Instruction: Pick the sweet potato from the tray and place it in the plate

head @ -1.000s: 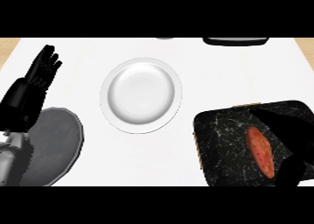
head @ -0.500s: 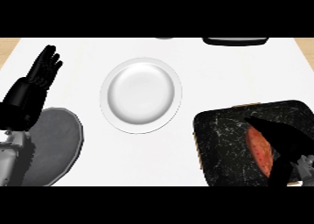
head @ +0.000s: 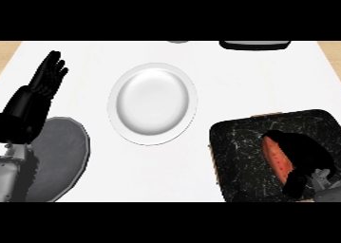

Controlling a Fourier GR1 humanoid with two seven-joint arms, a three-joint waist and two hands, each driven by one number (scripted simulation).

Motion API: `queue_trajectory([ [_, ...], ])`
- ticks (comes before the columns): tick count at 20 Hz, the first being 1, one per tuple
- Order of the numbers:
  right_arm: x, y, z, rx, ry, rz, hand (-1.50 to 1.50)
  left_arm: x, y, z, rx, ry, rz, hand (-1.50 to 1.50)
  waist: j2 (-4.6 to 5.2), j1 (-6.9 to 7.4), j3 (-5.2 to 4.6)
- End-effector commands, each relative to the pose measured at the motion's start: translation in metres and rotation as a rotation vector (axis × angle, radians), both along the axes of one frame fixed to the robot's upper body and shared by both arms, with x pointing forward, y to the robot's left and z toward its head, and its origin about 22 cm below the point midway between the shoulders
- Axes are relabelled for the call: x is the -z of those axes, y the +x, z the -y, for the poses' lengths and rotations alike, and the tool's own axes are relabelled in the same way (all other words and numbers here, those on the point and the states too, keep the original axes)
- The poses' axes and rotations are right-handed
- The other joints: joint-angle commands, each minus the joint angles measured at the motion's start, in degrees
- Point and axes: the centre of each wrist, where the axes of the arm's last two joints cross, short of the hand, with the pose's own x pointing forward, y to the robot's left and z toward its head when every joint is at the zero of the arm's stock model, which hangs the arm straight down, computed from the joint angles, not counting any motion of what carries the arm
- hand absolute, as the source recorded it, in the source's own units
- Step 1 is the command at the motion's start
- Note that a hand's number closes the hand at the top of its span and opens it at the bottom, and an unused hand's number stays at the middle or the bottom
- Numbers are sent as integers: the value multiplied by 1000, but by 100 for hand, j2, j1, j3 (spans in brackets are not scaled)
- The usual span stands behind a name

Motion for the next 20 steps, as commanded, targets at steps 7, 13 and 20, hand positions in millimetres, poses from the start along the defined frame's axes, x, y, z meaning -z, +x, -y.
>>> queue_trajectory([
  [7,-2,19,-3,-95,15,374,150,0,4,11,-6,-13,-10,0,24,21,33],
  [13,1,63,79,68,-85,461,150,0,-2,-2,22,12,5,0,59,137,38],
  [20,-57,70,76,-51,110,590,150,3,2,11,-6,7,7,0,6,-24,28],
])
